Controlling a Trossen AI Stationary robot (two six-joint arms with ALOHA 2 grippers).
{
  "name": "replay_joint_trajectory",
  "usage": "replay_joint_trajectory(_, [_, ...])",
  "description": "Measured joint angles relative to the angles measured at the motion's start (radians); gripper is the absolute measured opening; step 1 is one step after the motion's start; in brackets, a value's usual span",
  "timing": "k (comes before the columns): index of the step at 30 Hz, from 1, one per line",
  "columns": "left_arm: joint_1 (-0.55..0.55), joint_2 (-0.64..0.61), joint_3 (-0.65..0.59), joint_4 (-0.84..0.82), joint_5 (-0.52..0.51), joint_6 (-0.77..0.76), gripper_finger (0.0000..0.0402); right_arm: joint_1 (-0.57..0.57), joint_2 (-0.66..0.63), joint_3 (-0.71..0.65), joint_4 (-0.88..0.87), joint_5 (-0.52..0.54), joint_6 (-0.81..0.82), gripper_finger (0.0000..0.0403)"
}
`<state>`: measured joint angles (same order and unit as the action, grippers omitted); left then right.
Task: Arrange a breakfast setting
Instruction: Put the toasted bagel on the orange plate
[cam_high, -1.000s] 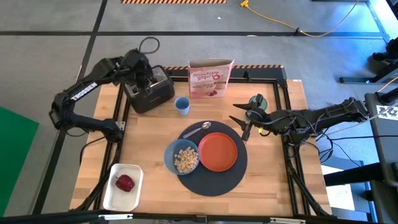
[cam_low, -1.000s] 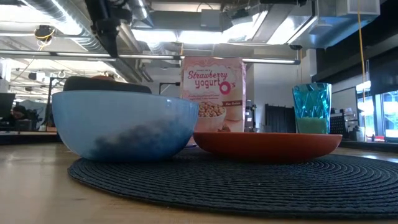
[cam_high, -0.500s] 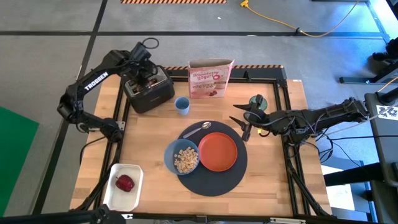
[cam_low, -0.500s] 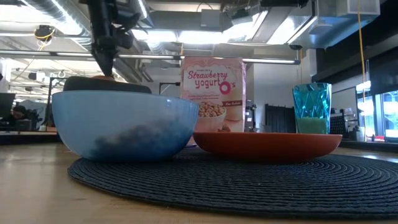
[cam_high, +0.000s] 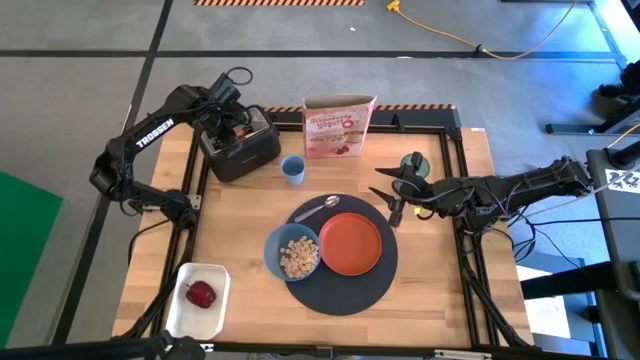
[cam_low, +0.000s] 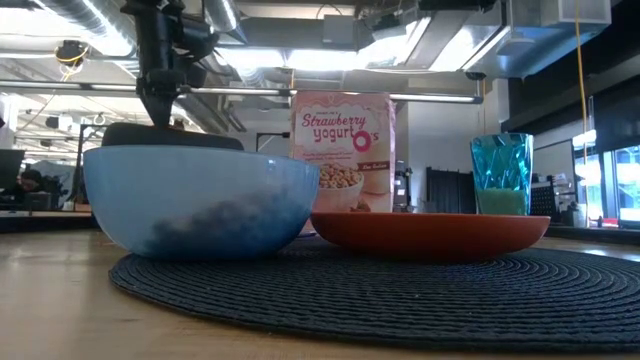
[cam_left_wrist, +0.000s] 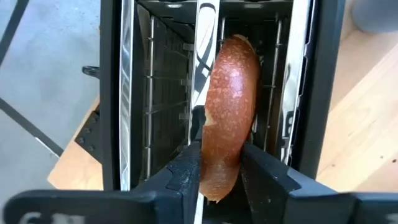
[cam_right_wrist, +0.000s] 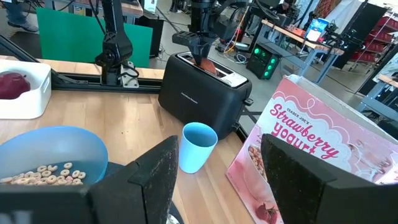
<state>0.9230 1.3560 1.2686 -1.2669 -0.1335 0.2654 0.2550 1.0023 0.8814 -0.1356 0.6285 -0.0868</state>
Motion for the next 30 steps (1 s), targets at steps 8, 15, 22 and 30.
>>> replay_joint_trajectory(8, [0.000,-0.039,0.034,-0.010,-0.017,-0.002,0.0069,0.000,0.000,0.000,0.005,0.000,0.000,0.0218])
replay_joint_trajectory(15, [-0.021,-0.129,0.086,-0.009,-0.022,-0.033,0.0066,0.000,0.000,0.000,0.006,0.008,0.000,0.0218])
replay_joint_trajectory(22, [-0.122,-0.232,0.122,0.021,0.089,-0.054,0.0064,0.000,0.000,0.000,0.007,0.008,0.000,0.0218])
replay_joint_trajectory(30, [-0.401,-0.276,0.113,0.180,0.096,-0.117,0.0064,0.000,0.000,0.000,0.016,0.008,0.003,0.0218])
